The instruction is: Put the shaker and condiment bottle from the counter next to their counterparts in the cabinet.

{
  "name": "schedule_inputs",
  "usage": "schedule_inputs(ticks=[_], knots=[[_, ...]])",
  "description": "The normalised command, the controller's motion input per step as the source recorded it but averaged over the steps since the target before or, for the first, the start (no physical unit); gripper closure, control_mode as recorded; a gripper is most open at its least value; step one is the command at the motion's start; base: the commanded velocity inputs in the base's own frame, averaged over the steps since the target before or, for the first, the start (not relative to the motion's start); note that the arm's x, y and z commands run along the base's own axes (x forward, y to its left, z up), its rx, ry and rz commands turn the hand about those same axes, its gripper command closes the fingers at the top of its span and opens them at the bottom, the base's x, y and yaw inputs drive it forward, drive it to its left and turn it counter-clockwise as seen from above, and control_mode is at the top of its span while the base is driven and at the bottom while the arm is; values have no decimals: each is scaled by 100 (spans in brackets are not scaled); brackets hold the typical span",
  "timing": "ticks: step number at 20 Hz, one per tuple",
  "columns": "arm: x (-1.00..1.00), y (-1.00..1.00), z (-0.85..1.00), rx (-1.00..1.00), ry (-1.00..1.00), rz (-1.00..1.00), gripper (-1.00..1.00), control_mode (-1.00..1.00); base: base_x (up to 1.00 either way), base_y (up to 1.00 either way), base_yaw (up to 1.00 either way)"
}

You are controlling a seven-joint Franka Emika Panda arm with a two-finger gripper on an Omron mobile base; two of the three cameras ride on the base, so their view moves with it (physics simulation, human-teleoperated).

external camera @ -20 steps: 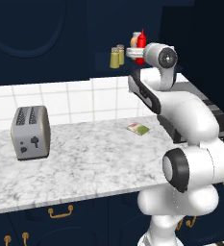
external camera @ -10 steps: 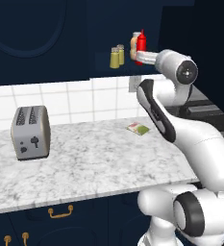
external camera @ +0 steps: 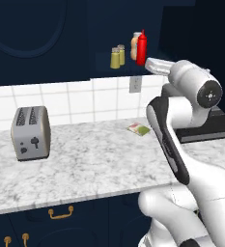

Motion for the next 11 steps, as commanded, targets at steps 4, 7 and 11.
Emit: schedule_inputs(ticks=[4,7,11], knots=[[-100,40,0,1,-8,0,-100,-100,0,0,0],[-100,35,0,1,-8,0,-100,-100,0,0,0],[-100,31,0,2,-5,0,-100,-100,0,0,0]])
